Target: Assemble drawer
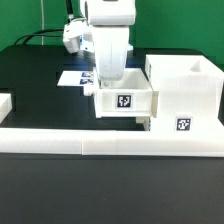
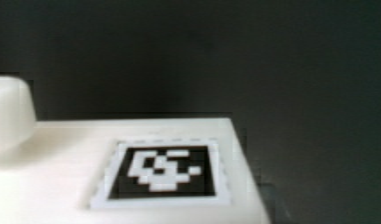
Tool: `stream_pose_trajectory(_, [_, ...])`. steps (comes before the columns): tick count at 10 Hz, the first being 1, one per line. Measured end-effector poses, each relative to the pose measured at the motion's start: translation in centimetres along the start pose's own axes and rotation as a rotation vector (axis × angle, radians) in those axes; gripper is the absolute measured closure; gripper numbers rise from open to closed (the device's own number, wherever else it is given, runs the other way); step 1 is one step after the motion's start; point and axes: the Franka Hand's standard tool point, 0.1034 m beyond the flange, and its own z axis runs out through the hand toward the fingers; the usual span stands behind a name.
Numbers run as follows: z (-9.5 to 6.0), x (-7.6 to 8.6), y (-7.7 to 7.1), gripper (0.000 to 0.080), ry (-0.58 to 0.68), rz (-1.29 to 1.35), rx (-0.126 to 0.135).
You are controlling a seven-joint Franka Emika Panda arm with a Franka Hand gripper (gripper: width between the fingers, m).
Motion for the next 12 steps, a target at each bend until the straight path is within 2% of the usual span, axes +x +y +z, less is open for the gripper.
stream_pose_trajectory(1, [0.0, 0.0, 0.1, 0.0755, 0.000, 0.002, -0.007])
stream_pose_trajectory(2, [0.1, 0.0, 0.3, 0.0755, 0.003, 0.003, -0.033])
stream_pose_trajectory(3, [0.2, 0.0, 0.2, 0.0755, 0.004, 0.003, -0.034])
stream_pose_trajectory(4, [0.2, 0.0, 0.4, 0.0755, 0.007, 0.004, -0.056])
stream_pose_trajectory(8, [0.3, 0.0, 0.3, 0.0755, 0.007, 0.006, -0.053])
stream_pose_trajectory(12, [0.2, 1.7, 0.7, 0.0755, 0.010, 0.058, -0.055])
